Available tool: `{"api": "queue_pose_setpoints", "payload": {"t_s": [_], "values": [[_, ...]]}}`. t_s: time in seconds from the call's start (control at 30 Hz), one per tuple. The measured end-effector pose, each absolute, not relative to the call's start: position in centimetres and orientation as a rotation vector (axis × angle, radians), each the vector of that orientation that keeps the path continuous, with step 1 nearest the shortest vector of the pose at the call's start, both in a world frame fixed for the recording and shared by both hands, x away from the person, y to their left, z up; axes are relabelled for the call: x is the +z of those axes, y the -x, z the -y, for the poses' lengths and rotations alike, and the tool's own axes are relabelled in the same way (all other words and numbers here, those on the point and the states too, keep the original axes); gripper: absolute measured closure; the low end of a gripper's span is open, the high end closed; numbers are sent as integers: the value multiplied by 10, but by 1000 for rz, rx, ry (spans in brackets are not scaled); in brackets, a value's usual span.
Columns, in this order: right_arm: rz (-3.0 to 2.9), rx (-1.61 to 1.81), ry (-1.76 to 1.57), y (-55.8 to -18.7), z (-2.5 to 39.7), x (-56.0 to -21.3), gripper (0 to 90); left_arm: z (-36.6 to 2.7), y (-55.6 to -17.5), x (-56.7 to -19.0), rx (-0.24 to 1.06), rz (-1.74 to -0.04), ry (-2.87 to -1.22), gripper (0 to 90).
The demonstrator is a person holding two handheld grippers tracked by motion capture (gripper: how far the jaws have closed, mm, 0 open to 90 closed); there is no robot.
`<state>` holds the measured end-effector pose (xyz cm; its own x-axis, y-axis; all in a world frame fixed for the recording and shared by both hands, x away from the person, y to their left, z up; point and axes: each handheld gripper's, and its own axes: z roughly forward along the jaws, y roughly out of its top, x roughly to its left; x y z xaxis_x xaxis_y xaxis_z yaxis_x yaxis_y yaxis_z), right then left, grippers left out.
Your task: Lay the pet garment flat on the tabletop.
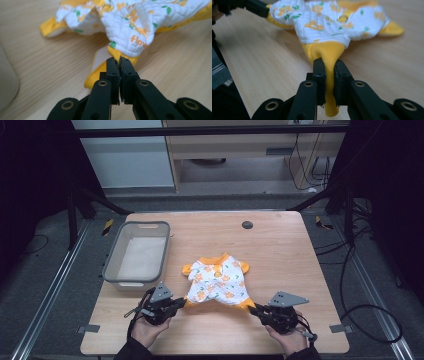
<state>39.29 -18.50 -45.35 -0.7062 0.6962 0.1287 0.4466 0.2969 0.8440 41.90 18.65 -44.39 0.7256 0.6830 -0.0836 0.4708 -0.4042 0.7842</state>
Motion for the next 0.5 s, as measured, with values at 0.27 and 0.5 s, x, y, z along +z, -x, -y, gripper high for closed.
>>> {"api": "queue_pose_setpoints", "payload": {"t_s": [0.27,0.5], "values": [[-2204,1448,-1026,-399,198,-437,794,-184,-421,-425,307,-863,-2035,857],[-2198,1278,-1184,-438,194,-467,690,-178,-458,-458,325,-1023,-2042,733]]}}
